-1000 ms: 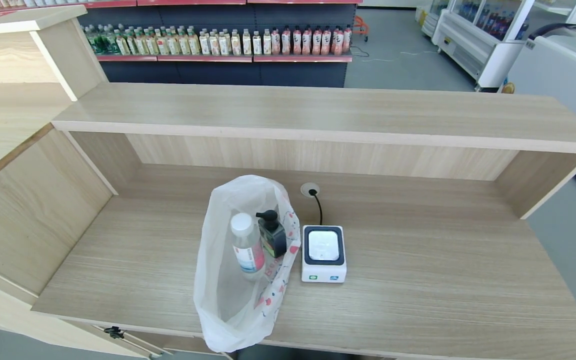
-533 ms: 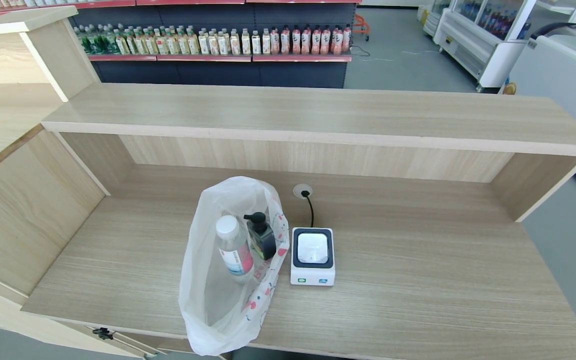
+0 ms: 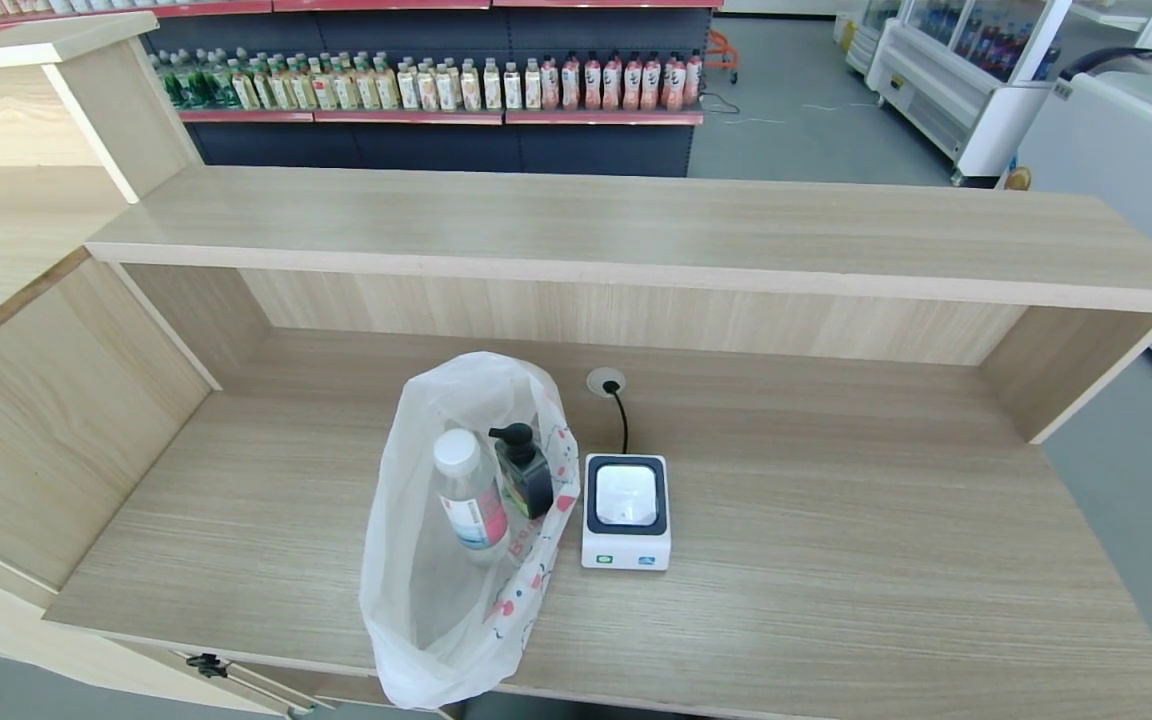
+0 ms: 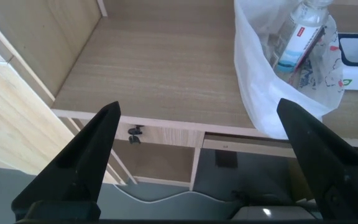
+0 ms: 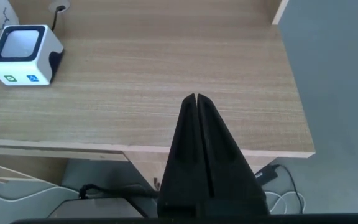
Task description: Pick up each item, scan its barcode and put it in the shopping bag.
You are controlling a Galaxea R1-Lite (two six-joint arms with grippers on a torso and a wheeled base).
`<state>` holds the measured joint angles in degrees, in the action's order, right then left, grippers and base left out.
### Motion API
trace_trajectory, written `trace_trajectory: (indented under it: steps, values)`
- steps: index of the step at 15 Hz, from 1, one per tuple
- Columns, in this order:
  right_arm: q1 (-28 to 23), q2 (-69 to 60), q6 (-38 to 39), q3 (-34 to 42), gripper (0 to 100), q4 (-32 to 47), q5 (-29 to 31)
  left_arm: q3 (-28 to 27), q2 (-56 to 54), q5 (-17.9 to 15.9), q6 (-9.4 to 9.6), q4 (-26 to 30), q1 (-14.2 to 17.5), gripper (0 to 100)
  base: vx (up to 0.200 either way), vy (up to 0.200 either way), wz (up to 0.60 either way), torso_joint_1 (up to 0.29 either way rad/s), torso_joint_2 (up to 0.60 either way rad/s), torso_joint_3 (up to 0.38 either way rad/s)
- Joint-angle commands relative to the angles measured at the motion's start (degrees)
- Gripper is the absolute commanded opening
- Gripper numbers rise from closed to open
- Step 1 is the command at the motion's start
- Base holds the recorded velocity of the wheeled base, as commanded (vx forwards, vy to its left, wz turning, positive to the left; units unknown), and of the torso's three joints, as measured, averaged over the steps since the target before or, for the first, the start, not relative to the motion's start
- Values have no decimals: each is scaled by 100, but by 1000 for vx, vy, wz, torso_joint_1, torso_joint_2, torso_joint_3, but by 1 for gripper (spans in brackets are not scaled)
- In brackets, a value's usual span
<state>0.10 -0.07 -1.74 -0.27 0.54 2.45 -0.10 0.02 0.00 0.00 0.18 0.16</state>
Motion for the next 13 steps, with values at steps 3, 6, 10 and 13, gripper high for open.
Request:
trace_trajectory:
  steps: [3, 6, 10, 13]
  values:
    - [-1, 7, -1, 0, 0, -1, 1, 1, -2, 0, 0, -1, 2, 100, 0, 0, 0, 0, 0, 0]
    - [-1, 7, -1, 0, 0, -1, 1, 1, -2, 0, 0, -1, 2, 100, 0, 0, 0, 0, 0, 0]
    - [-1, 7, -1, 0, 0, -1, 1, 1, -2, 0, 0, -1, 2, 100, 0, 0, 0, 0, 0, 0]
    - [-1, 7, -1, 0, 0, -1, 1, 1, -2, 0, 0, -1, 2, 100, 0, 0, 0, 0, 0, 0]
